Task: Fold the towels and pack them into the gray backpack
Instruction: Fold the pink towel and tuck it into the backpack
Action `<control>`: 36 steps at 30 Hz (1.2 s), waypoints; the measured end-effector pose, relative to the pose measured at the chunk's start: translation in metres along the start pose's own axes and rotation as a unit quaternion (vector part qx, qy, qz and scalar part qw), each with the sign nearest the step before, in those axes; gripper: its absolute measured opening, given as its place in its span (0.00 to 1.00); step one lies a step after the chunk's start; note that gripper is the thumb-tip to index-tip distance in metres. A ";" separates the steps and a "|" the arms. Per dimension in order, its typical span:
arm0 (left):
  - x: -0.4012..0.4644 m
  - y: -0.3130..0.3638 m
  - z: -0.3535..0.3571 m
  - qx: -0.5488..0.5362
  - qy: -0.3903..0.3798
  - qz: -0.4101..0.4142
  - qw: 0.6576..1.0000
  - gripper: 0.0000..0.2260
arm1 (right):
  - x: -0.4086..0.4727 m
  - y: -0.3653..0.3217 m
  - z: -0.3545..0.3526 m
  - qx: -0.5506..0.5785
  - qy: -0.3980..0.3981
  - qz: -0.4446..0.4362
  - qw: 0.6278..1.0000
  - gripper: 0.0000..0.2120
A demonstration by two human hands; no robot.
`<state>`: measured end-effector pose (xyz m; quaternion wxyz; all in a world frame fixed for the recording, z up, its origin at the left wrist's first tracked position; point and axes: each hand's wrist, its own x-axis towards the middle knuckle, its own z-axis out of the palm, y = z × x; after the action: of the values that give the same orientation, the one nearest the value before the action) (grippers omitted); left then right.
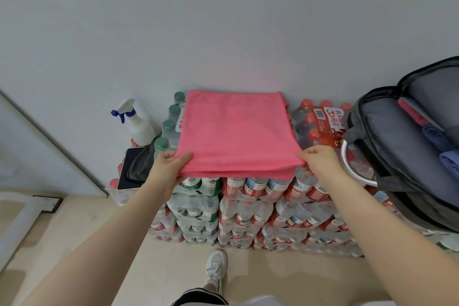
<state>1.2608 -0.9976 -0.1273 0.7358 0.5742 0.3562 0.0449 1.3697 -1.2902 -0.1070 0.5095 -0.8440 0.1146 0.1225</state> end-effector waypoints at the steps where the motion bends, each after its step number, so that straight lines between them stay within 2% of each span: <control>1: 0.000 -0.003 -0.001 0.009 0.002 -0.010 1.000 0.16 | 0.000 0.005 0.002 -0.001 0.004 0.005 1.000 0.11; 5: -0.003 -0.010 -0.001 0.034 -0.005 -0.035 0.999 0.07 | -0.003 0.020 0.017 -0.035 0.013 0.008 0.999 0.13; 7: -0.004 -0.010 0.000 0.015 -0.006 -0.039 0.999 0.05 | -0.007 0.024 0.026 0.007 -0.005 0.045 0.999 0.18; 11: -0.007 -0.009 0.002 -0.052 -0.001 -0.059 0.997 0.08 | -0.011 0.027 0.029 0.092 -0.023 0.088 0.992 0.20; 15: -0.016 -0.008 0.007 -0.087 -0.002 -0.068 0.994 0.10 | -0.018 0.021 0.029 0.192 -0.099 0.136 0.967 0.17; 19: -0.020 -0.006 0.005 -0.101 -0.006 -0.069 0.992 0.04 | -0.027 0.013 0.028 0.236 -0.105 0.143 0.955 0.06; 20: -0.022 -0.006 0.004 -0.083 -0.015 -0.057 0.995 0.04 | -0.030 0.012 0.027 0.270 -0.119 0.140 0.945 0.03; 23: -0.028 -0.005 0.002 -0.071 -0.013 -0.023 0.997 0.07 | -0.038 0.012 0.018 0.359 -0.151 0.115 0.914 0.04; 29: -0.042 -0.006 0.001 -0.004 0.032 0.046 0.998 0.08 | -0.051 0.016 0.003 0.391 -0.108 0.048 0.913 0.05; 33: -0.062 0.000 0.002 -0.011 -0.023 0.066 0.998 0.16 | -0.062 0.019 -0.008 0.386 -0.099 -0.038 0.916 0.07; 35: -0.068 0.005 -0.003 -0.008 -0.057 0.074 0.996 0.14 | -0.067 0.017 -0.012 0.399 -0.111 -0.053 0.908 0.10; 36: -0.070 0.007 -0.006 0.034 -0.077 0.086 0.993 0.11 | -0.067 0.015 -0.015 0.403 -0.118 -0.046 0.906 0.11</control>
<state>1.2076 -1.0235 -0.0885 0.7348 0.6288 0.2492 0.0514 1.3027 -1.3056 -0.0908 0.8214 -0.5500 0.0546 0.1411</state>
